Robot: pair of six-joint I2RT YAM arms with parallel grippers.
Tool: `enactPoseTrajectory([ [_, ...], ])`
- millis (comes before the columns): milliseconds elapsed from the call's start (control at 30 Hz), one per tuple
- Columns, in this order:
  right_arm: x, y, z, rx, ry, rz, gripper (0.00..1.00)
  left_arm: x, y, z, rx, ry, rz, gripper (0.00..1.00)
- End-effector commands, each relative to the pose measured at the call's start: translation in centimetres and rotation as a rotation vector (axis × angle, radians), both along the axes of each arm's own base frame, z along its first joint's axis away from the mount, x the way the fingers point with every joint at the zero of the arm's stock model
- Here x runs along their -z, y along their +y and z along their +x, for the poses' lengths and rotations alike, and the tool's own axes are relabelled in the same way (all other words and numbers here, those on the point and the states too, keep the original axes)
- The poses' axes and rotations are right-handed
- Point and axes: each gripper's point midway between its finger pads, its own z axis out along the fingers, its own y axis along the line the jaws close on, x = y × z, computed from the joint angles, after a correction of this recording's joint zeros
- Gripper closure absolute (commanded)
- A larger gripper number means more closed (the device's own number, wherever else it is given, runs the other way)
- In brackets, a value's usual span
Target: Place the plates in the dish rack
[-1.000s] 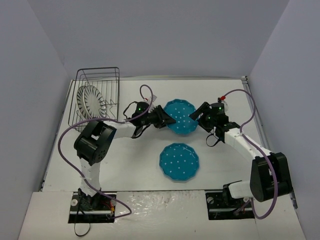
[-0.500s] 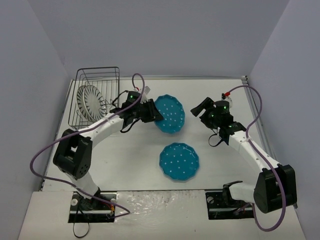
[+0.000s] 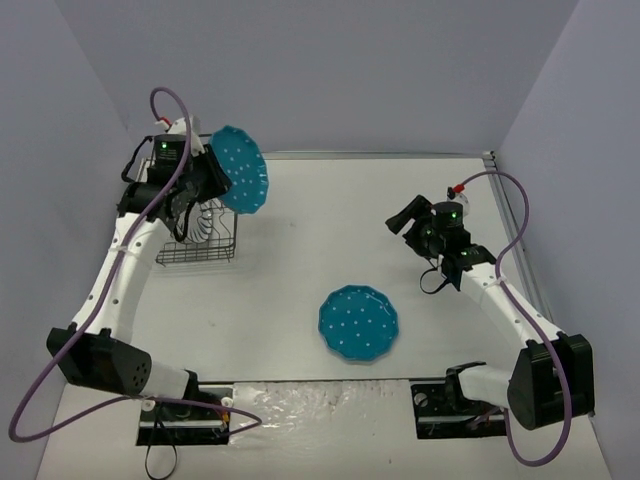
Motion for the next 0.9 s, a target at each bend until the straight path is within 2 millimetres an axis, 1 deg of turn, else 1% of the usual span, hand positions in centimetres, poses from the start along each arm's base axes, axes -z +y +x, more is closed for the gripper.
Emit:
enactPoseTrajectory([
  [0, -1.2, -0.7, 0.5, 0.014, -0.059, -0.017, 0.26, -3.5, 4.1, -0.5, -0.082, -0.103, 0.124, 1.00],
  [100, -1.1, -0.7, 0.4, 0.012, -0.056, -0.020, 0.26, -2.5, 6.1, -0.1, -0.145, -0.084, 0.178, 1.00],
  [167, -0.9, -0.6, 0.3, 0.007, -0.052, -0.021, 0.26, -1.3, 7.9, 0.1, -0.201, -0.060, 0.225, 1.00],
  [300, -0.4, -0.6, 0.2, 0.004, -0.043, -0.024, 0.27, -0.5, 9.6, 0.8, -0.246, -0.055, 0.261, 1.00],
  [467, 0.4, -0.6, 0.1, 0.003, -0.033, -0.021, 0.27, 0.7, 10.9, 1.6, -0.284, -0.018, 0.305, 1.00],
  [533, 0.5, -0.6, 0.1, 0.002, -0.032, -0.018, 0.27, 0.8, 11.2, 2.0, -0.292, -0.015, 0.318, 1.00],
  [867, 1.1, -0.2, 0.2, -0.007, -0.027, -0.007, 0.28, 0.2, 13.1, 3.1, -0.350, -0.004, 0.398, 1.00],
])
